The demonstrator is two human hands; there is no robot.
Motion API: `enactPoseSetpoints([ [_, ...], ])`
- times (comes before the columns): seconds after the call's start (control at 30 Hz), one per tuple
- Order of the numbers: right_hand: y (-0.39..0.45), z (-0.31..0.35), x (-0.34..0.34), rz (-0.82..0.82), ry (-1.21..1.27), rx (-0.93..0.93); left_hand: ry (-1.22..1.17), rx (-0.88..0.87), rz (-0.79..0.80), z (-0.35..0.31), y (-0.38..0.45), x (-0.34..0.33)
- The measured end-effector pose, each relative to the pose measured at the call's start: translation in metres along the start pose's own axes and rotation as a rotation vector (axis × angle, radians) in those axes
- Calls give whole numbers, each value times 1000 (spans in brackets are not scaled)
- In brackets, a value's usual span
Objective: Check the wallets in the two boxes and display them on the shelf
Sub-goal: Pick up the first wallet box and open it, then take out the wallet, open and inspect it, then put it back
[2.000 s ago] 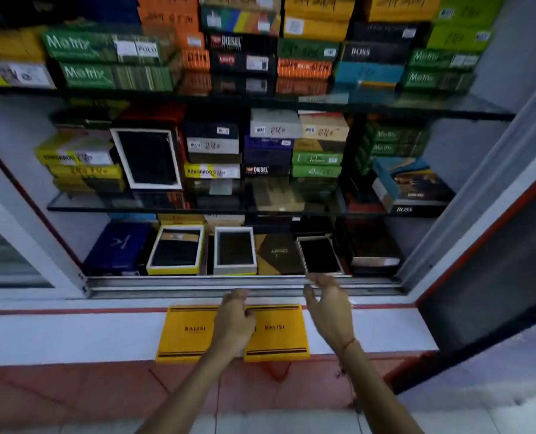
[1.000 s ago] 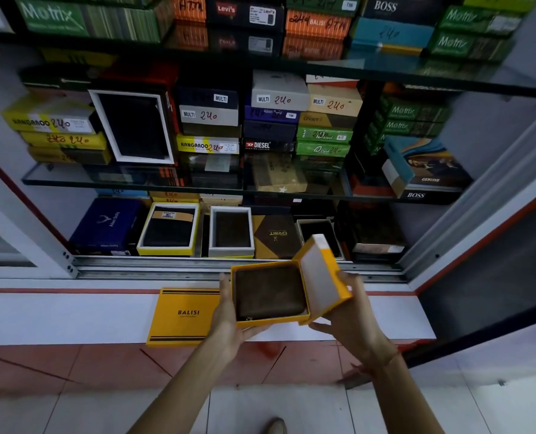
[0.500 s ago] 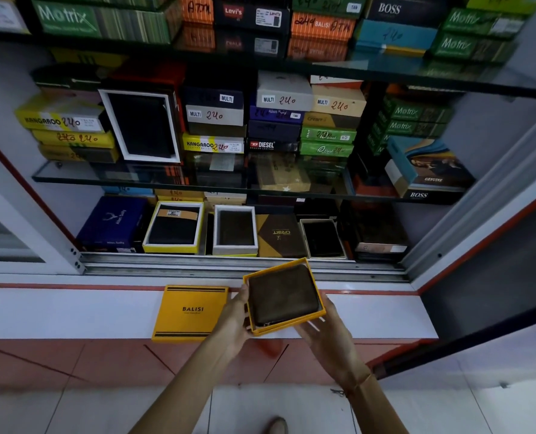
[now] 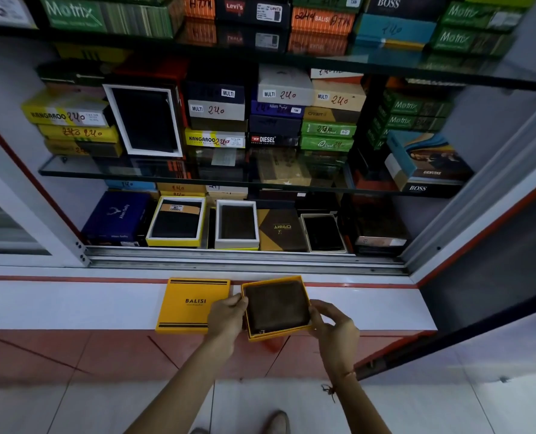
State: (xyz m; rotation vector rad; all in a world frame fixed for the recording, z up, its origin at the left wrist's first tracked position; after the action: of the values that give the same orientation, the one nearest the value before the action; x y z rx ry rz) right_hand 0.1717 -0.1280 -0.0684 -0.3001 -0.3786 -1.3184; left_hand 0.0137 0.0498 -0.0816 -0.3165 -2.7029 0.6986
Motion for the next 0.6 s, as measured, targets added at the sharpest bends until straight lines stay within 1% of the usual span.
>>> enactPoseSetpoints([
  [0.07, -6, -7, -1, -17, -74, 4, 66, -40, 20, 1, -2, 0],
  [0.2, -7, -5, -18, 23, -216, -19, 204, -104, 208, -1, -4, -17],
  [0.27, -4, 5, -29, 73, -271, -74, 278, -140, 264, 3, 4, -24],
  [0.33, -1, 12, -33, 98, -394, -172, 321, -186, 278, 5, 12, -27],
  [0.37, -2, 16, -33, 111, -416, -209, 329, -204, 280, 4, 12, -27],
  [0.4, -4, 22, -36, 134, -362, -214, 325, -224, 290, 0, 9, -27],
  [0.47, -9, 38, -48, 209, -108, -167, 326, -245, 344, -3, 4, -27],
  [0.5, -12, 45, -50, 218, -5, -147, 350, -263, 392, -5, 1, -28],
  [0.53, -10, 48, -47, 192, 52, -156, 388, -287, 444, -8, -2, -28],
  [0.6, -2, 52, -34, 140, 193, -252, 432, -375, 528, -23, -8, -24],
])
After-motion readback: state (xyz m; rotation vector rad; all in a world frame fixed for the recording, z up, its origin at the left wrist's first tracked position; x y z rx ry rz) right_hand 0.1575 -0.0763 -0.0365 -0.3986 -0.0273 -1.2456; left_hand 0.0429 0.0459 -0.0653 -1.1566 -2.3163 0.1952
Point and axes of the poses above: each hand's wrist, its own y-axis towards the middle knuckle, its own x-axis out of the back of the hand, z = x × y, the point moved 8 cm from there along y, towards the middle knuckle, and after that the axes turned 11 degrees about -z, right-handed, at the moved point
